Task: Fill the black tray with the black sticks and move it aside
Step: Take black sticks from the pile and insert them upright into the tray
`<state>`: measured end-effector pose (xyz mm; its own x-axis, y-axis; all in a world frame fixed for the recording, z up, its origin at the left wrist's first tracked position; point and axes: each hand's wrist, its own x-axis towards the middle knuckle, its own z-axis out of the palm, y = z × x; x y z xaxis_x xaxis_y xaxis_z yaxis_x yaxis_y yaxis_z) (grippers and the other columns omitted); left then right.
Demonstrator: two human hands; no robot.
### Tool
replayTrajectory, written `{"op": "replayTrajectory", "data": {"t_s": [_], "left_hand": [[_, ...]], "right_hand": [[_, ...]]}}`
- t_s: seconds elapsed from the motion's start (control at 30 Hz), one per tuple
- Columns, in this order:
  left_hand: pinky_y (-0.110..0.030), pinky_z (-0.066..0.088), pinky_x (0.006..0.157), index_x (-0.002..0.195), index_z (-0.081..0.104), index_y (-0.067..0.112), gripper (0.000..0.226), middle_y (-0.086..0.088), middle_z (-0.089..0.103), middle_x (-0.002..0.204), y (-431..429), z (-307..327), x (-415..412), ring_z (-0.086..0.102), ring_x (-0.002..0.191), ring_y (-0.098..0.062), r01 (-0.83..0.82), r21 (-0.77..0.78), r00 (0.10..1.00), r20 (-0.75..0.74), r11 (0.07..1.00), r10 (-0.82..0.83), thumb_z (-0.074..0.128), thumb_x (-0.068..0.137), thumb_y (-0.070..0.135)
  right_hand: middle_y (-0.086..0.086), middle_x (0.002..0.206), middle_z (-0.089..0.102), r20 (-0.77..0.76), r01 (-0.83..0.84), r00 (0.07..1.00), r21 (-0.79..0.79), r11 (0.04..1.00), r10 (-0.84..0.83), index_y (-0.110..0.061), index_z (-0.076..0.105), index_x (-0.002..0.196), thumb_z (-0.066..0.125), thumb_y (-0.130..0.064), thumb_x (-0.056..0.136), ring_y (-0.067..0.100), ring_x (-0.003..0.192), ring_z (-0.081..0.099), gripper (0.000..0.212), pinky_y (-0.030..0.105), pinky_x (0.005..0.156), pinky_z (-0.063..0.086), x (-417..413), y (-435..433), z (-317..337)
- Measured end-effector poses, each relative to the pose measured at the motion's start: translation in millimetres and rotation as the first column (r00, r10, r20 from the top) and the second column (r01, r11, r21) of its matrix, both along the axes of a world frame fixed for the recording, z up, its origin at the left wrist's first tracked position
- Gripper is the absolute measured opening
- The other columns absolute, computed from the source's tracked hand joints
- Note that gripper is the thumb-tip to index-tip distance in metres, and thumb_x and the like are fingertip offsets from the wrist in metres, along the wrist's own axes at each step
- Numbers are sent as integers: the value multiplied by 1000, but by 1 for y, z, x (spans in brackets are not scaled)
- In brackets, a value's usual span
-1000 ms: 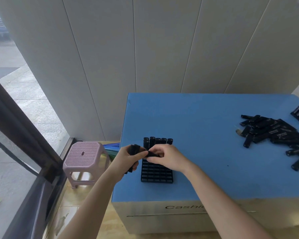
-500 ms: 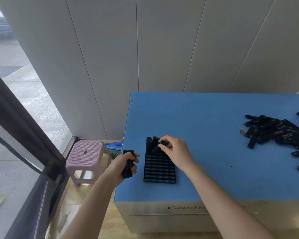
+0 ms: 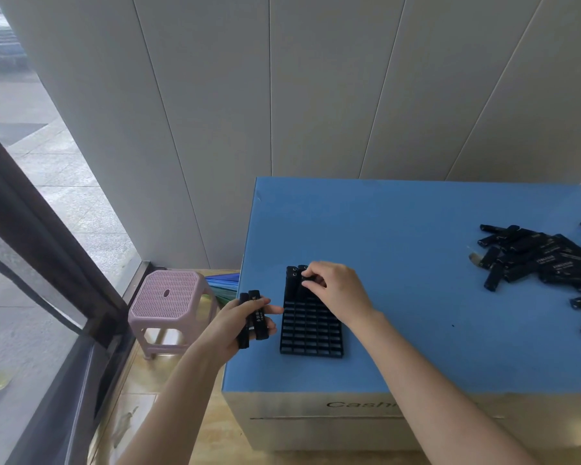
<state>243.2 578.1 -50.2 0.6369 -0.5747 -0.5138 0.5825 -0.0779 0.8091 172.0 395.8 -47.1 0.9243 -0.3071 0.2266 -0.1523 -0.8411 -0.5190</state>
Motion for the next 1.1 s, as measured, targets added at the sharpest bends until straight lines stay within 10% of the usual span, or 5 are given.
{"op": "replayTrajectory", "data": {"t_s": [0.3,0.47,0.67,1.1], "left_hand": [[-30,47,73,89,64,5,21,-12,67,95,-1,-2,3,56,75,-19,-15,1,996,83,1000,15,53,94,22],[-24,43,65,89,68,7,25,-4,47,76,-6,0,0,47,65,-15,-53,17,993,109,998,51,53,94,27],[-18,32,44,88,62,2,19,-2,43,59,-12,-1,-2,38,47,-9,-10,-69,1000,24,998,12,58,91,21],[-19,22,37,81,51,6,14,-1,36,55,-13,-10,3,27,37,-9,25,149,996,76,989,-36,52,93,12]], "right_hand": [[-4,105,56,35,13,999,-132,991,-8,-17,64,111,57,-25,90,11,96,53,24,22,70,39,1,6,-2],[-14,97,53,127,11,991,165,986,-33,-20,58,114,51,-18,92,2,73,54,23,25,70,49,-17,33,-11],[-15,114,49,139,-260,963,243,934,232,-26,55,113,67,-9,81,5,93,57,38,23,84,52,-34,47,-24],[-16,81,63,287,43,951,232,972,-111,-15,67,92,74,-14,76,1,72,61,17,13,74,50,-41,3,-1]]}}
